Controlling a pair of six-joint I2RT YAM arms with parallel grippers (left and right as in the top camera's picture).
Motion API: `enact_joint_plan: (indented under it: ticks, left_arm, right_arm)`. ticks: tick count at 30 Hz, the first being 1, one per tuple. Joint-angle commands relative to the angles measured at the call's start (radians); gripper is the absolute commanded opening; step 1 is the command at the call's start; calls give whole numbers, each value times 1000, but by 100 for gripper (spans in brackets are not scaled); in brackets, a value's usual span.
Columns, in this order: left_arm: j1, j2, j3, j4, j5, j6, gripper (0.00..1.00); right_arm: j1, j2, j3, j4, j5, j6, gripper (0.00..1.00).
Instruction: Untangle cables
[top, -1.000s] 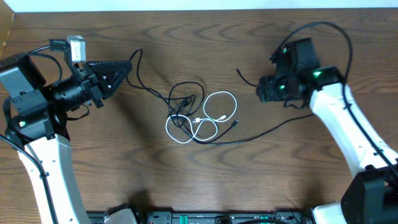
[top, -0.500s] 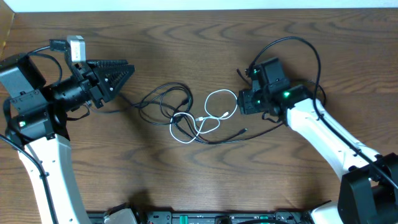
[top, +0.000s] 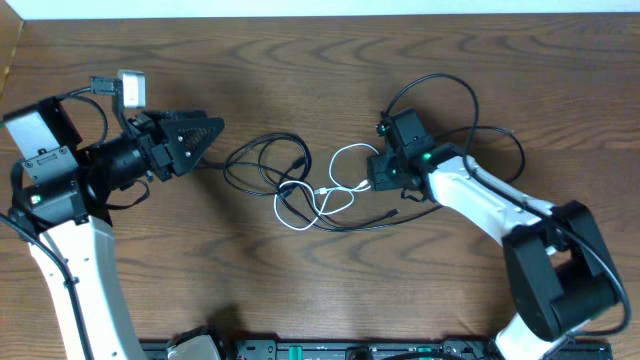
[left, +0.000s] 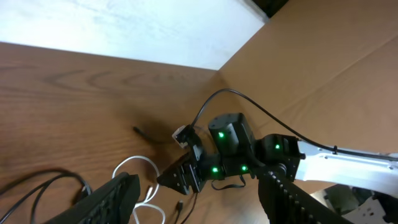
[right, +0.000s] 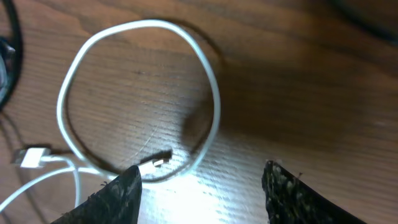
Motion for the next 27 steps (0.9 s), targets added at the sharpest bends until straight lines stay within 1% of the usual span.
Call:
enact_joint_plan:
  ticks: [1, 7, 10, 15, 19, 21, 23, 24, 25, 26, 27]
  left_arm:
    - [1, -14, -2, -6, -33, 60, 66]
    - [1, -14, -2, -8, -32, 70, 66]
    - [1, -14, -2, -18, -32, 70, 66]
    - [1, -14, -2, -34, -32, 71, 66]
    - [1, -14, -2, -45, -32, 71, 66]
    - [1, -14, -2, -56, -32, 82, 66]
    - [1, -14, -2, -63, -32, 85, 66]
    - [1, -14, -2, -63, -33, 86, 66]
    - [1, -14, -2, -63, -33, 90, 66]
    - [1, -14, -2, -63, -33, 98, 66]
    - [1, -14, -2, -64, -37, 102, 66]
  right_arm:
    - [10, 47, -8, 21, 2, 26, 58]
    - [10, 80, -8, 53, -10, 26, 56]
    - [11, 88, -8, 80, -29, 27, 49]
    - [18, 120, -8, 134, -29, 74, 40]
    - [21, 142, -8, 171, -76, 92, 35]
    - [24, 157, -8, 182, -89, 106, 30]
    - [30, 163, -8, 189, -105, 112, 16]
    - [33, 162, -7, 193, -124, 112, 14]
    - [35, 159, -4, 199, -159, 111, 3]
    - [34, 156, 1, 202, -188, 112, 1]
    - [34, 150, 7, 208, -216, 112, 1]
